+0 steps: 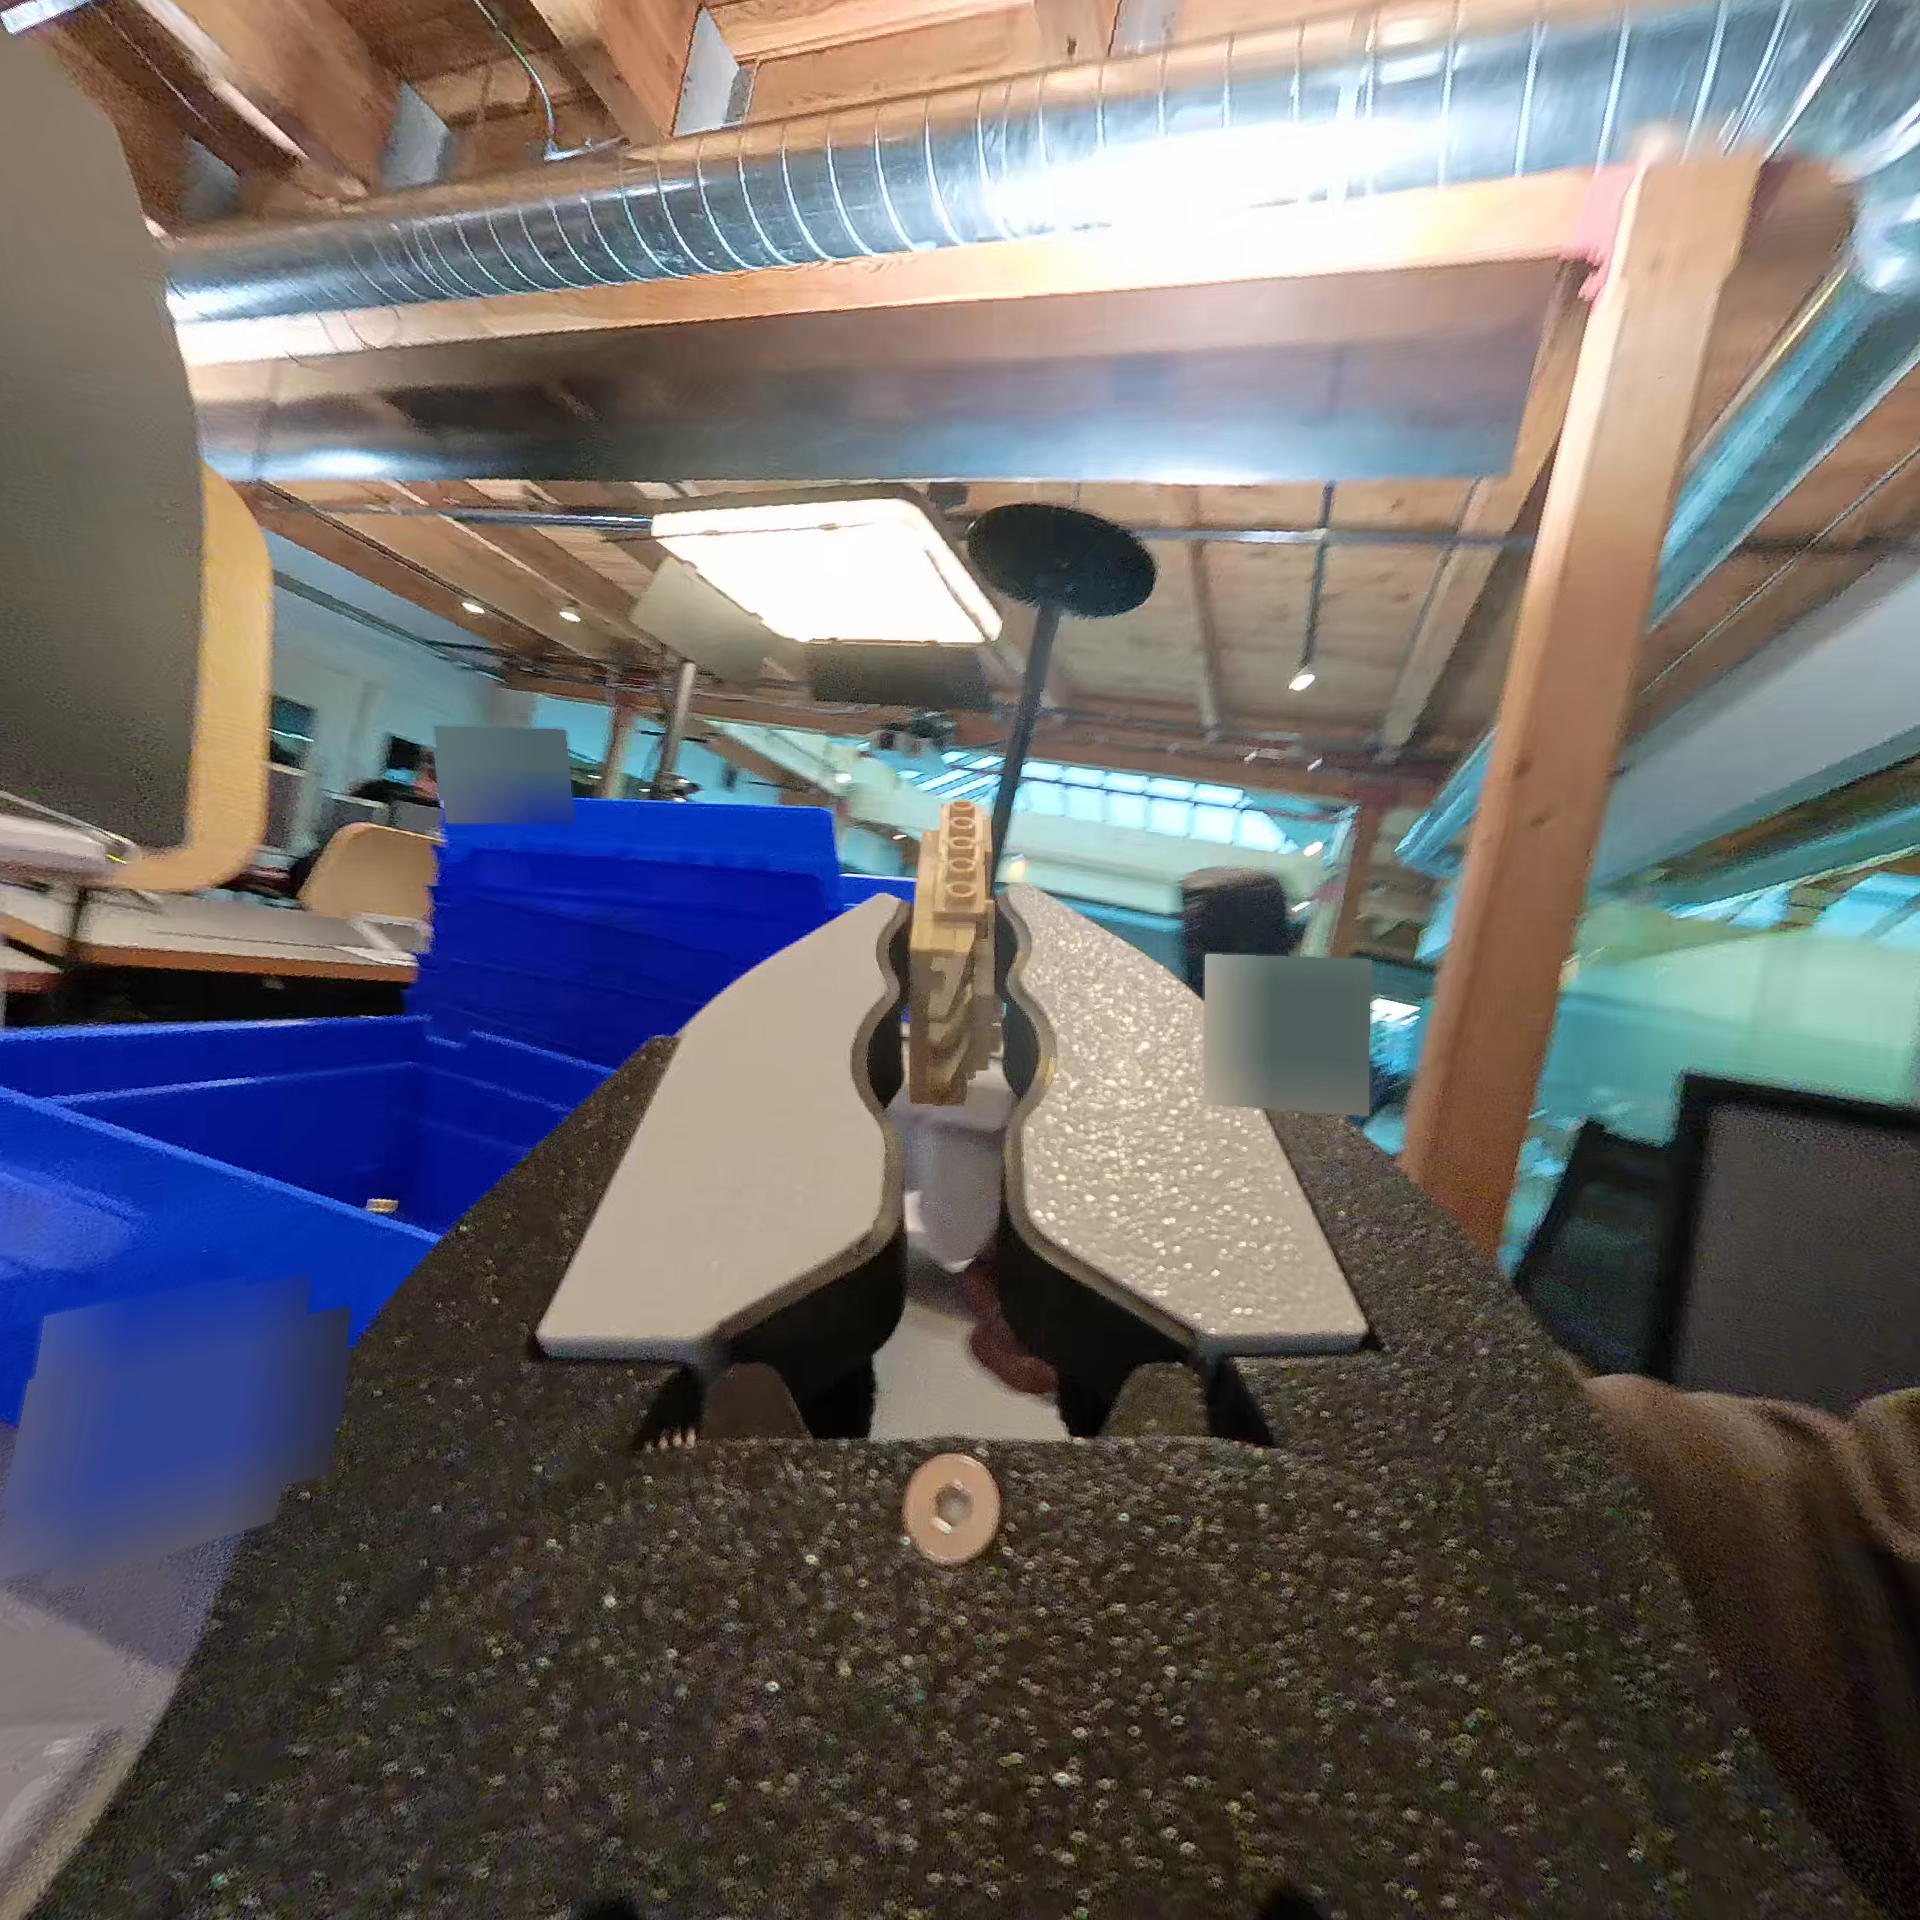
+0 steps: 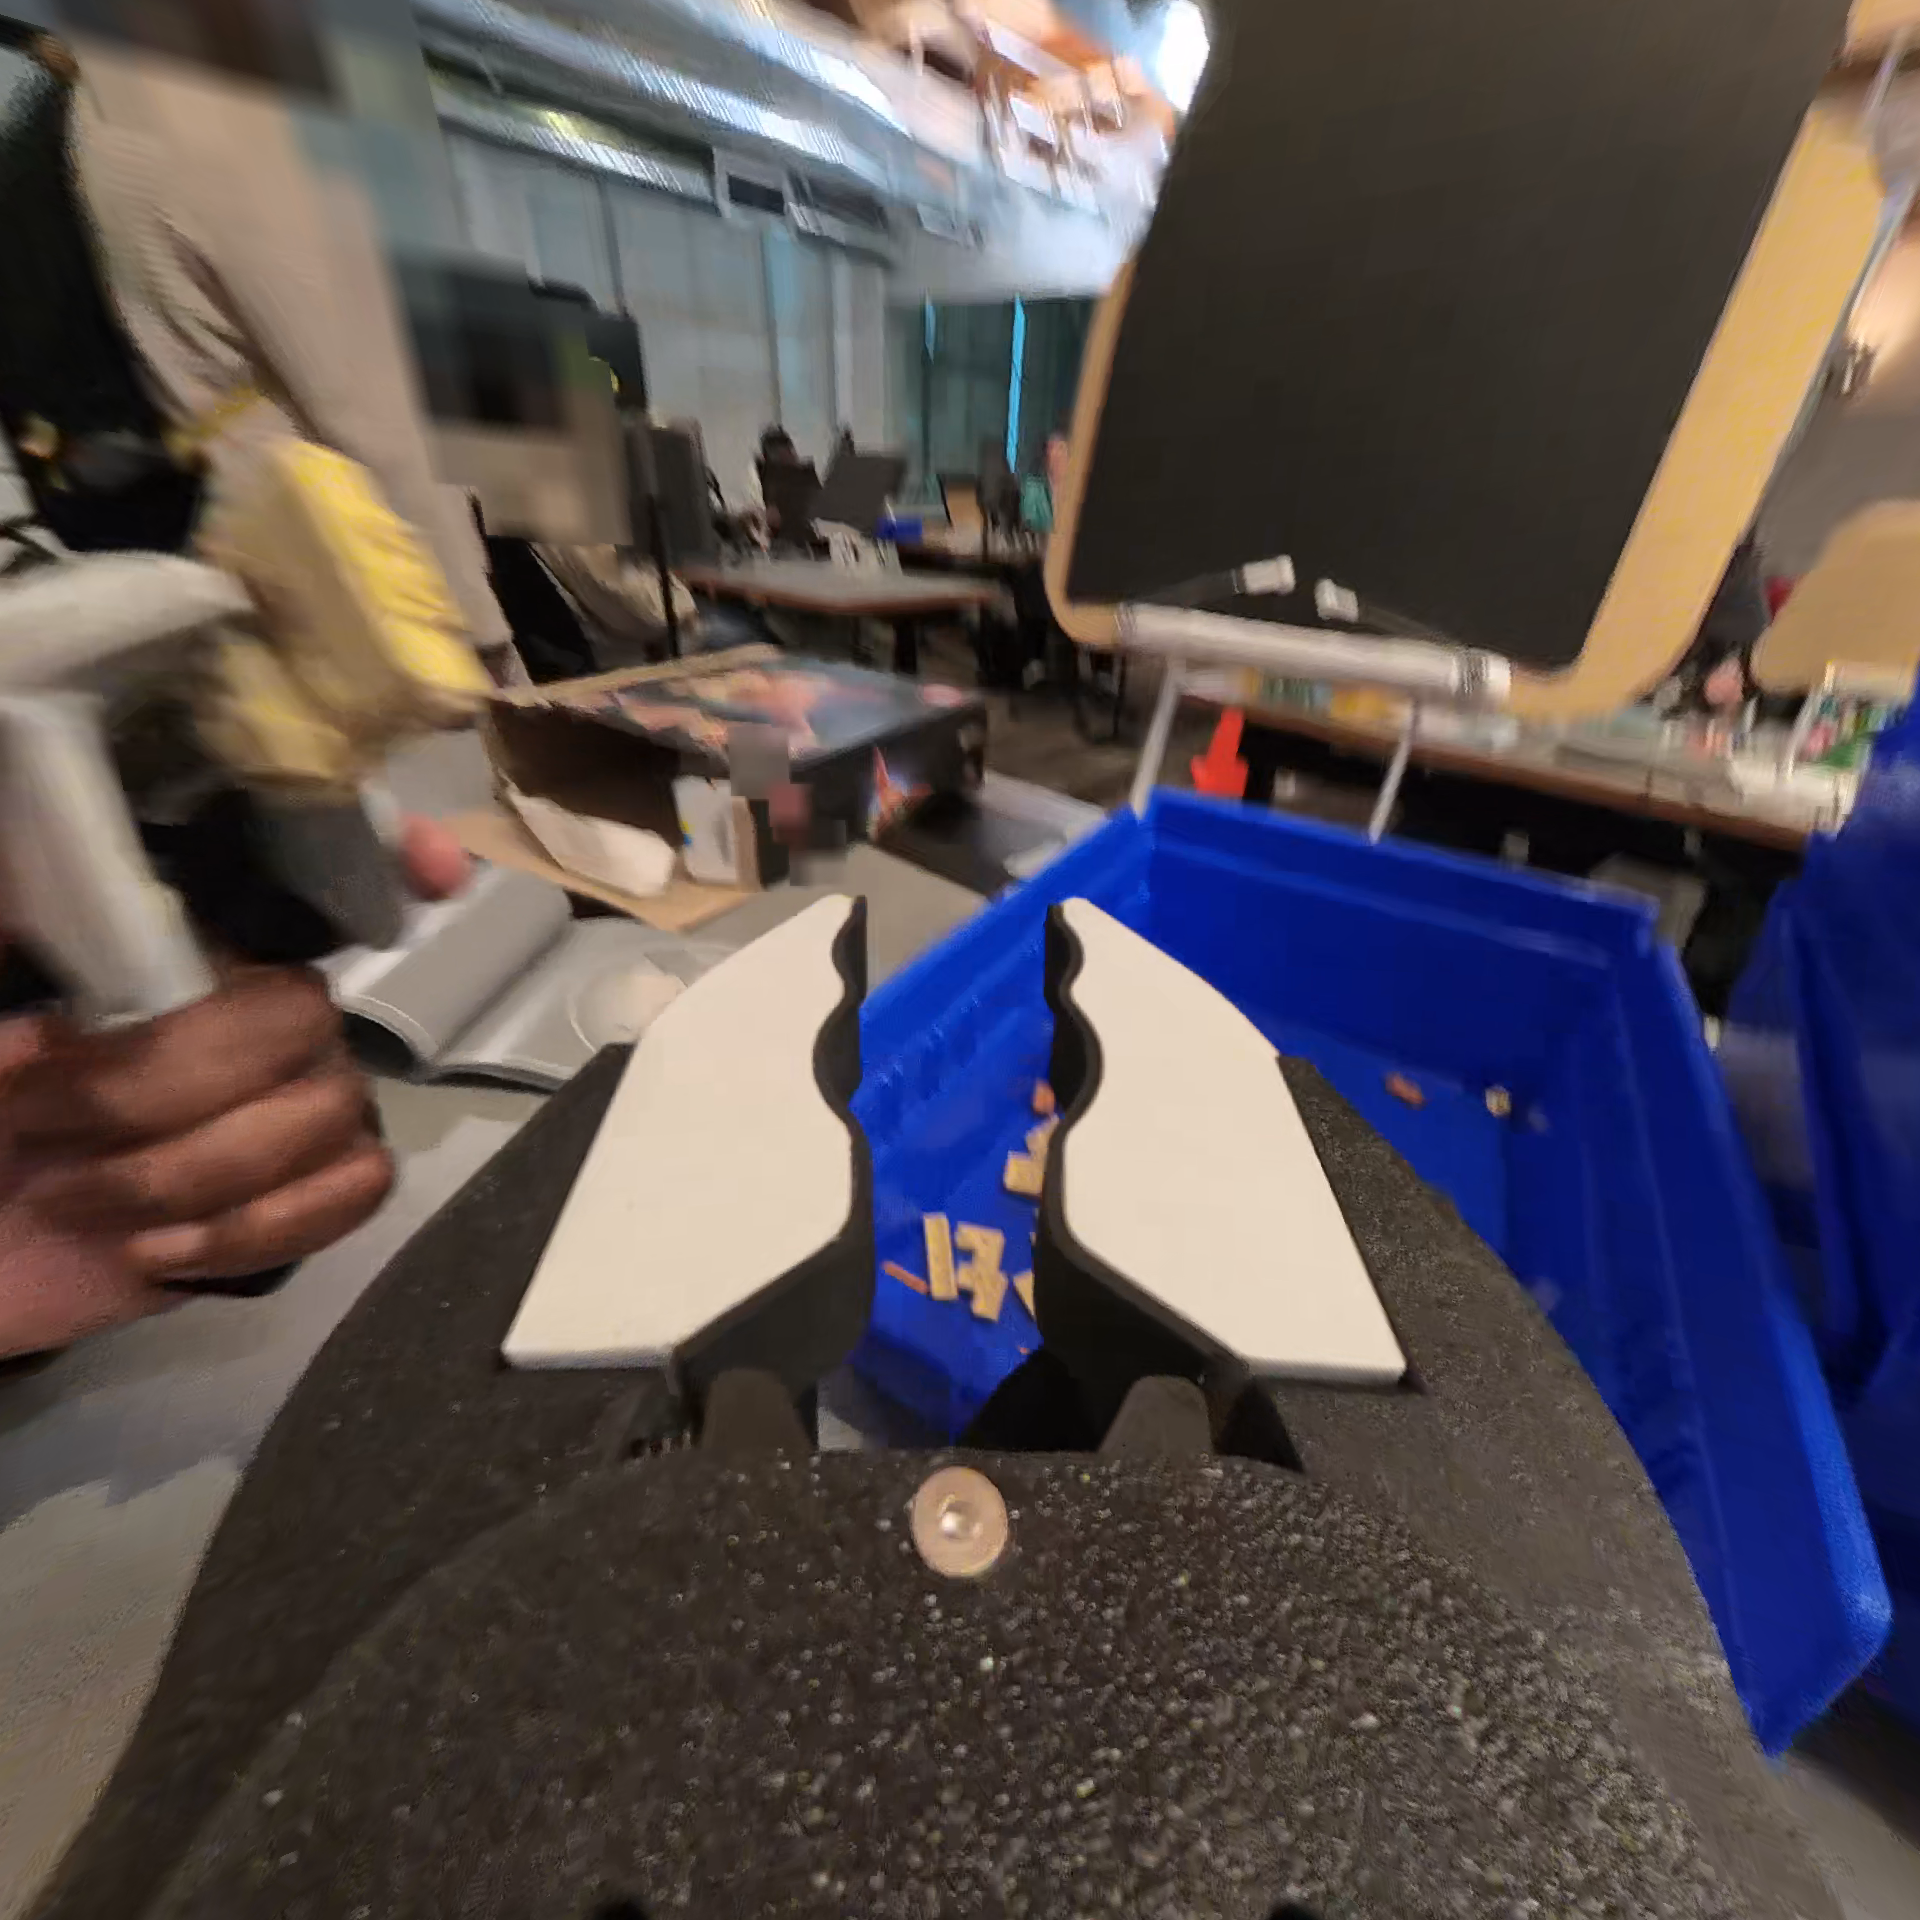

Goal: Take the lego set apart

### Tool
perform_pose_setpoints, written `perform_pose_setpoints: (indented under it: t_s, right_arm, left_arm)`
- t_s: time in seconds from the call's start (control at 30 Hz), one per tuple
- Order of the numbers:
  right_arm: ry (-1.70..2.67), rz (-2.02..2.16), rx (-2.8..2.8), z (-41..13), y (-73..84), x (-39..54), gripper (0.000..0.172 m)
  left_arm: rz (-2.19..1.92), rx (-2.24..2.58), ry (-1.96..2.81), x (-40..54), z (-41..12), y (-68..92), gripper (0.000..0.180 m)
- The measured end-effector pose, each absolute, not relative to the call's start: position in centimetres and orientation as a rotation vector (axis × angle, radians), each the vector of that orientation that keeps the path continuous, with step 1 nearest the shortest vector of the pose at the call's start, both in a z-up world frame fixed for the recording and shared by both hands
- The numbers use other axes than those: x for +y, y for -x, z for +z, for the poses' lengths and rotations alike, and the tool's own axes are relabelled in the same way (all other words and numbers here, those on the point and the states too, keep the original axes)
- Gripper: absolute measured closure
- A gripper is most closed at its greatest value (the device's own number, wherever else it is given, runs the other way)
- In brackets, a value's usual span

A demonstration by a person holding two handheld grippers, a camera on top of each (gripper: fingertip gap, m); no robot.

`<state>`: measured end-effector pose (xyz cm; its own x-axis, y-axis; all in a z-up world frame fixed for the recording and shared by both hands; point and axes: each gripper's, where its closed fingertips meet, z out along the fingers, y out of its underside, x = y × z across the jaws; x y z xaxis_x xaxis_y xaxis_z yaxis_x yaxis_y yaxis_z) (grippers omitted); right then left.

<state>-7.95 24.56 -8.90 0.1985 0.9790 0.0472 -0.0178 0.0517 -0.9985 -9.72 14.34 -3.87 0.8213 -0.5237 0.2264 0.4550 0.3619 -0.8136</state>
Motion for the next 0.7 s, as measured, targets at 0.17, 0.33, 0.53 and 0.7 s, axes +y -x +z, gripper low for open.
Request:
perform_pose_setpoints:
  t_s: [0.17, 0.33, 0.53, 0.7]
  right_arm:
    - [0.936, 0.981, -1.083, -4.9, 6.0, 19.2, 0.146]
    - [0.888, 0.927, -1.153, -5.6, 6.8, 17.4, 0.146]
    - [0.865, 0.89, -1.167, -5.9, 7.1, 16.9, 0.147]
    - [0.862, 0.834, -1.165, -6.0, 7.2, 17.0, 0.15]
  left_arm:
    - [-0.384, 0.15, 1.054, 14.5, -4.0, 8.6, 0.167]
    - [-0.283, 0.168, 1.075, 15.0, -4.7, 8.0, 0.167]
    - [-0.257, 0.196, 1.091, 15.3, -5.2, 7.2, 0.167]
    - [-0.261, 0.254, 1.108, 15.3, -5.6, 6.1, 0.167]
